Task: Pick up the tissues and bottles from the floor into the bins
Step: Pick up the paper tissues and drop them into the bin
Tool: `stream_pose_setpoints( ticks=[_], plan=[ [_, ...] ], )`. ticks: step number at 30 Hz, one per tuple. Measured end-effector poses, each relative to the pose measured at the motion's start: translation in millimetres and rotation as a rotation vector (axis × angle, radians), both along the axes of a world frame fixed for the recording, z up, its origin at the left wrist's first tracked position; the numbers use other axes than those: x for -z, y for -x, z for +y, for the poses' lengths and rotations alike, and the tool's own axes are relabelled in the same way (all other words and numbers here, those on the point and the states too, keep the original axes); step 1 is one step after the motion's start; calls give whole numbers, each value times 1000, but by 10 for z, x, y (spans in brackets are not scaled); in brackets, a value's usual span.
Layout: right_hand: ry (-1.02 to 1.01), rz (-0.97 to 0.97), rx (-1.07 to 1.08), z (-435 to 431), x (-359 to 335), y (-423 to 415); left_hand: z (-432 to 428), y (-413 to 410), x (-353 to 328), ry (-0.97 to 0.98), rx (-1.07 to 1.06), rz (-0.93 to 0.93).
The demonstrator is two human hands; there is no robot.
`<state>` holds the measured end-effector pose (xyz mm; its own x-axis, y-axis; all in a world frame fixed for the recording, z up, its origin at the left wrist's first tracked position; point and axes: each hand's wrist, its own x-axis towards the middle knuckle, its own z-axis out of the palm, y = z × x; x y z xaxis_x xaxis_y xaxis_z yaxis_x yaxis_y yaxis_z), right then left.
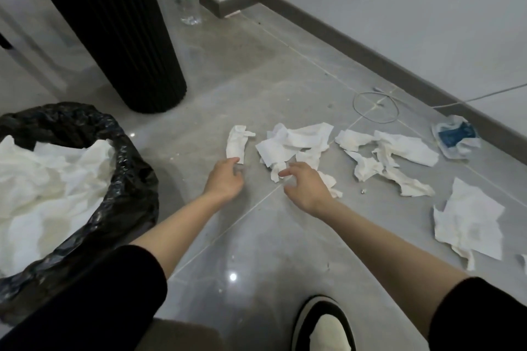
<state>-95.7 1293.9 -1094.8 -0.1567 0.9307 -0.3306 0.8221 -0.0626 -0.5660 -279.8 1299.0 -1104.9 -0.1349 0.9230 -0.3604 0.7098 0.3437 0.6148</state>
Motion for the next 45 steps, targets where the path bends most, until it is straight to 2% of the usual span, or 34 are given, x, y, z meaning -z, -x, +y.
stream_pose_setpoints(
  ticks=[6, 12, 15, 20, 25, 31, 35, 38, 42, 45],
  plan=[
    [39, -128, -178, 118, 4, 130, 96, 16, 155, 8, 188, 171],
    [114, -267, -277, 234, 42, 200, 116, 45, 242, 72, 275, 277],
    [25, -140, -182, 196, 92, 219, 109, 46, 237, 92, 270, 286],
    [-251, 160, 139, 52, 103, 245, 119, 92, 234, 129, 291, 319],
    [-243, 495, 464, -14, -53, 262, 168, 103, 241, 161, 325, 331],
    [-235, 575, 602, -101, -62, 244, 249, 67, 233, 216, 352, 360],
    [-198, 501, 618, -164, 58, 136, 259, 101, 353, 222, 395, 385],
    [-170, 399, 595, -217, 132, 37, 236, 149, 363, 93, 340, 325],
    [-74, 115, 445, -284, 238, -81, 139, 142, 288, -56, 323, 458],
    [-185, -96, 316, -331, 276, -77, 133, 133, 263, -182, 276, 434]
  ],
)
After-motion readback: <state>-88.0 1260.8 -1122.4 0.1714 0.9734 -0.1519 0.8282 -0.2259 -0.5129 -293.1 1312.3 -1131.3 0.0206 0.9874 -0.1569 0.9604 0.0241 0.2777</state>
